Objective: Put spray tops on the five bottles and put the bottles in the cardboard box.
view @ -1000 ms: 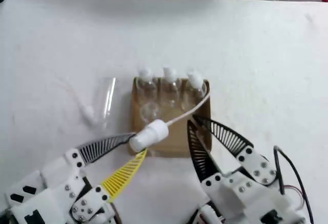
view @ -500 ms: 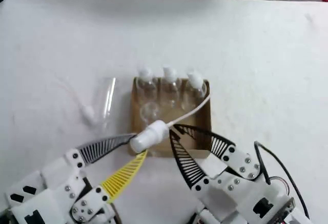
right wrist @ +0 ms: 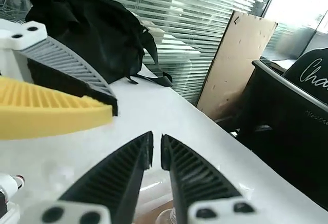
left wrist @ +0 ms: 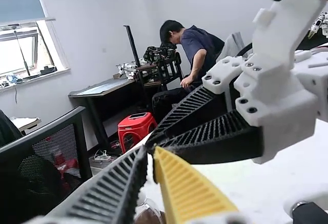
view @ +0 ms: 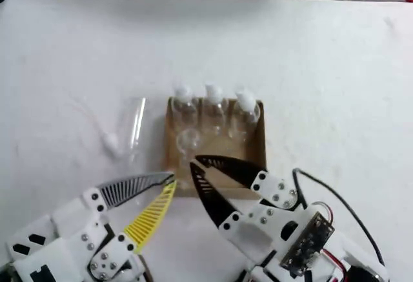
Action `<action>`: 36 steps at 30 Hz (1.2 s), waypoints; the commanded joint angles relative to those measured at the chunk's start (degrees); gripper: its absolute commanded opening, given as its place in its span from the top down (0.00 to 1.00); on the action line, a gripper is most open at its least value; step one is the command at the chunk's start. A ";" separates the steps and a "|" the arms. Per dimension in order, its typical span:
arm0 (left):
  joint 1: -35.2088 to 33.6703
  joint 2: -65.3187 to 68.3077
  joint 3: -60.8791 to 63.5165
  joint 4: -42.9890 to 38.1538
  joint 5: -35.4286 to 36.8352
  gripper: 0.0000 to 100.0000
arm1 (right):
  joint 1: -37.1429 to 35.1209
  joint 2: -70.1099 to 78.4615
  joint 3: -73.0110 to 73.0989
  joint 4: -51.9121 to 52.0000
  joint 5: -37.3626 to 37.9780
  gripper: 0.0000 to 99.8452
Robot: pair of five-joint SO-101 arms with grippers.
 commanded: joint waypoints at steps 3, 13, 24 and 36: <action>0.22 0.22 -2.55 -0.35 0.62 0.98 | -0.31 0.48 -1.67 -0.66 0.00 0.98; -25.80 2.33 -18.37 7.30 -3.87 0.94 | 18.51 0.48 -2.90 -0.31 2.73 0.98; -57.98 40.31 -30.07 23.56 -28.66 0.92 | 28.97 0.48 11.96 -0.40 3.08 0.98; -77.85 68.88 -39.21 28.40 -0.26 0.92 | 37.23 0.48 30.24 -5.32 2.55 0.98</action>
